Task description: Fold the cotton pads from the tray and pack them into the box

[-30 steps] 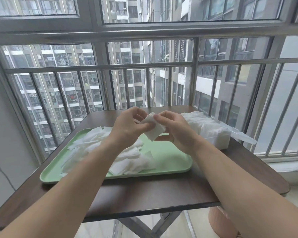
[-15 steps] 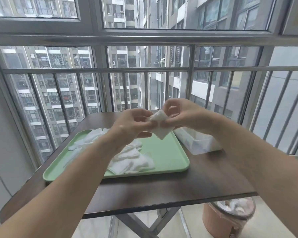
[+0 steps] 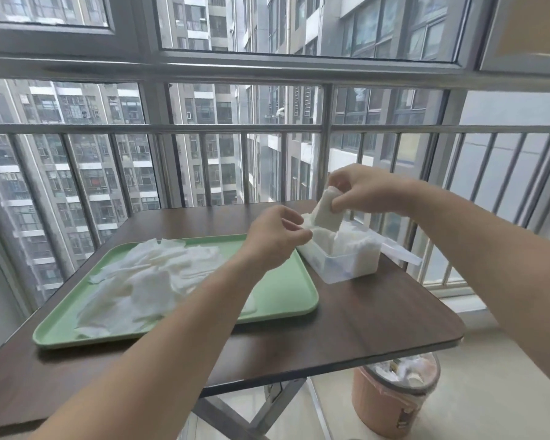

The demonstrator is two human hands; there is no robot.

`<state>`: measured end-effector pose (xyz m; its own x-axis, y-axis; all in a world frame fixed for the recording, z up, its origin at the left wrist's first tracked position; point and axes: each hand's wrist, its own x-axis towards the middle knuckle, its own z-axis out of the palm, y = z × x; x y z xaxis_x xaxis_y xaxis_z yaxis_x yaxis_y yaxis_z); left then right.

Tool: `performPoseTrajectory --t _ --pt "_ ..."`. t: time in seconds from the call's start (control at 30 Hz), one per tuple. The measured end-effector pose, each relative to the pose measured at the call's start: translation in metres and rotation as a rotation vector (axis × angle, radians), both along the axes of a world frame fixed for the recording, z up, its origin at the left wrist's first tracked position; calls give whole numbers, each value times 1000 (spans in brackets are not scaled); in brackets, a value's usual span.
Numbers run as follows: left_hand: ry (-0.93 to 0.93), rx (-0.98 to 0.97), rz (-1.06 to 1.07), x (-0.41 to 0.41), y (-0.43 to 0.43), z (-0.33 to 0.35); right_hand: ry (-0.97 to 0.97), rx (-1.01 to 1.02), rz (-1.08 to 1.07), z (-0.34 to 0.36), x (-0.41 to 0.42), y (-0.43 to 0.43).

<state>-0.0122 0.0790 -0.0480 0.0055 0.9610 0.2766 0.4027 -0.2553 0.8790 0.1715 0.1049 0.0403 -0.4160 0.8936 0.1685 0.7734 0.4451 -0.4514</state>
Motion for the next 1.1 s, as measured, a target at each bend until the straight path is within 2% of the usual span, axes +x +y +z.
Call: performPoseTrajectory --t 0.13,0.3,0.4,0.7,0.8,0.9,1.1 --pt "24 -69 12 19 16 -11 152 -77 -53 -16 8 17" --pt "46 -79 65 30 26 -19 151 -166 -52 -29 8 30" --pt "40 -99 73 29 31 -23 43 -151 -32 -36 5 34" --pt "-41 -141 69 27 32 -30 -405 108 -55 -40 -12 43" --pt "-51 -135 65 27 31 -30 -505 90 -29 -36 -17 42" --pt "-54 -134 58 26 30 -31 -548 22 33 -36 -24 43" --pt "-38 -109 63 25 31 -32 -516 82 -2 -47 -31 52"
